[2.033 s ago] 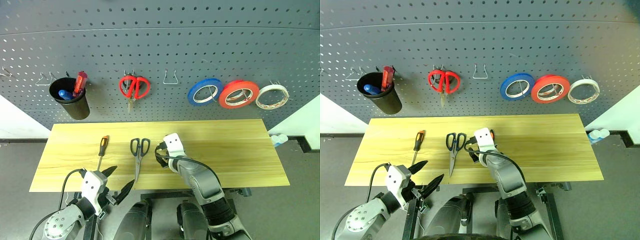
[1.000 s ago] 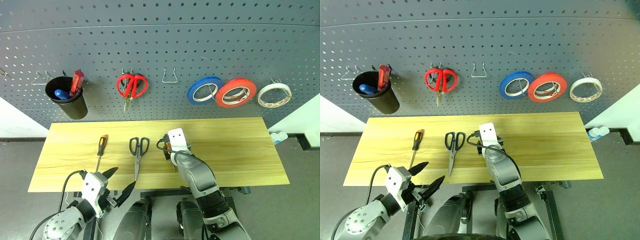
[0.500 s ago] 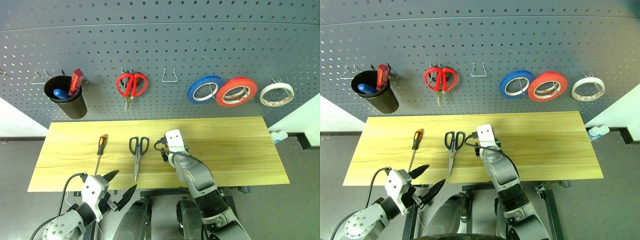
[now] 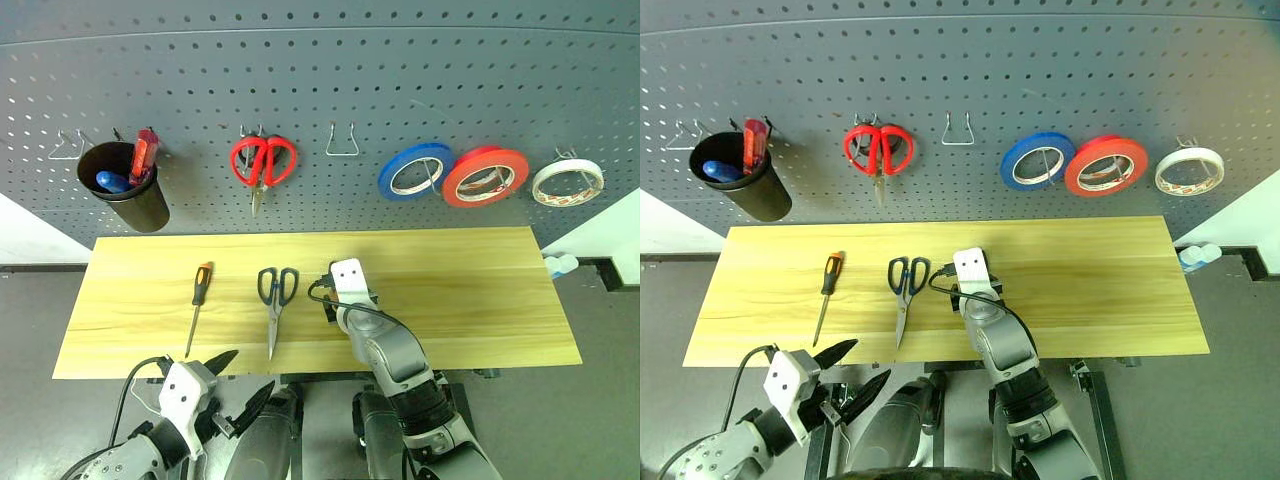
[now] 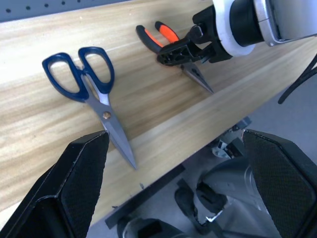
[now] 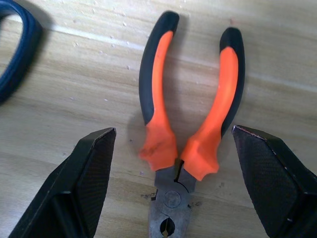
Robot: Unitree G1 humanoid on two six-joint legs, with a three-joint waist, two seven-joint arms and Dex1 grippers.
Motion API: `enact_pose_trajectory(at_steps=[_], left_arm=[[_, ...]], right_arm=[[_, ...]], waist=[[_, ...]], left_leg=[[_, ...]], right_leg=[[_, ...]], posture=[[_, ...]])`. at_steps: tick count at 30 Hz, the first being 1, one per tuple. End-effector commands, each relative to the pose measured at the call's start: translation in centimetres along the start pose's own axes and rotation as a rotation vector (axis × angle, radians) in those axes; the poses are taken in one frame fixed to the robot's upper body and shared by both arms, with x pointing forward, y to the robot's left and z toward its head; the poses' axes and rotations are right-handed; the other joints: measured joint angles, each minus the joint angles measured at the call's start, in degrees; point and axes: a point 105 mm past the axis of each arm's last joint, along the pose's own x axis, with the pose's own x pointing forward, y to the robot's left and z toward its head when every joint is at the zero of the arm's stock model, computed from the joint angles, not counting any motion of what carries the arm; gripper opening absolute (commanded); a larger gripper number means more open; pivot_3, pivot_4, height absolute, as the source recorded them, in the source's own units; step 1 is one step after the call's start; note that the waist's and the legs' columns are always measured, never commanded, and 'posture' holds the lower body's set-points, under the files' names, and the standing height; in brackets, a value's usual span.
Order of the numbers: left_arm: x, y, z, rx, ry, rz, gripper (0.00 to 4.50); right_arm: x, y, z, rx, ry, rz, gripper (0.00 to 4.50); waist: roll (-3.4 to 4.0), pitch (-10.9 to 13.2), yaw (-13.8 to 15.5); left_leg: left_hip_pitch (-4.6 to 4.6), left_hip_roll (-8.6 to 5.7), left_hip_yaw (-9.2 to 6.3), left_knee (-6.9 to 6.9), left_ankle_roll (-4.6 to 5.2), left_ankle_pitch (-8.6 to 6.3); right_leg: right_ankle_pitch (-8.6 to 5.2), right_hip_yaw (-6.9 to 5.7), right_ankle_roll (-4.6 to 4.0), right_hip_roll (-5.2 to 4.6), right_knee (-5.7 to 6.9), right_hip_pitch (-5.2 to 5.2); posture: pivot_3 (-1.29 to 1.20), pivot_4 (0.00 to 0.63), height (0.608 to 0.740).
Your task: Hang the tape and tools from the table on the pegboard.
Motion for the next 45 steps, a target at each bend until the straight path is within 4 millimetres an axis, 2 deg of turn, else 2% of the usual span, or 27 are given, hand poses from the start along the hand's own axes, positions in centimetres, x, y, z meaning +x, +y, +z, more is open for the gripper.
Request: enact_pose_trajectory(at_steps=[1,13,16,20,33,45], left_arm=[[-0.6,-0.4,0.6,-0.001,-0.009,-0.003,4.48],[-1.2,-0.8,0.6,-0.011,0.005,-0.005,4.48],[-1.1,-0.8,0.6,-0.013,0.003,-0.007,4.48],[-1.0,-0.9,0.6,-0.016,0.002,-0.007,4.48],[-0.9,-0.9,0.5,-0.017,0.001,-0.009,4.48],[0.5,0.2,0.6,0.010,-0.021,-0.022,4.48]], right_arm=[[-1.2,3.5,-0.3,0.100,0.013,0.088,3.93],[-1.2,3.9,-0.6,0.109,0.029,0.092,3.93],[-1.2,3.8,-0.6,0.106,0.027,0.090,3.39],[-1.1,3.8,-0.5,0.102,0.025,0.088,2.12],[-1.0,3.5,-0.3,0.082,0.003,0.091,2.09],[-0.8,2.4,0.6,0.070,-0.058,0.092,2.09]], waist=[[-0.02,0.2,-0.1],[-0.10,1.4,-0.1],[-0.08,1.4,0.0],[-0.10,1.5,0.0],[-0.14,1.5,0.0],[-0.20,1.5,0.0]], left_leg=[[-0.12,0.00,0.00,0.00,0.00,0.00],[-0.27,0.00,0.02,0.03,-0.02,0.02],[-0.27,0.00,0.02,0.03,-0.02,0.02],[-0.27,0.00,0.02,0.03,-0.02,0.02],[-0.27,0.00,0.02,0.03,-0.02,0.02],[-0.29,0.00,0.02,0.02,-0.37,0.22]], right_leg=[[0.00,0.00,0.00,0.00,0.00,-0.11],[0.00,0.00,0.00,0.00,0.06,-0.31],[0.00,0.00,0.00,0.00,0.07,-0.31],[0.00,0.00,0.00,0.00,0.06,-0.31],[0.00,0.00,0.00,0.00,0.06,-0.32],[0.01,-0.03,0.01,0.00,0.14,-0.37]], posture=[[0.06,0.383,0.717],[0.07,0.395,0.717],[0.07,0.395,0.717],[0.07,0.395,0.717],[0.07,0.389,0.717],[0.06,0.334,0.717]])
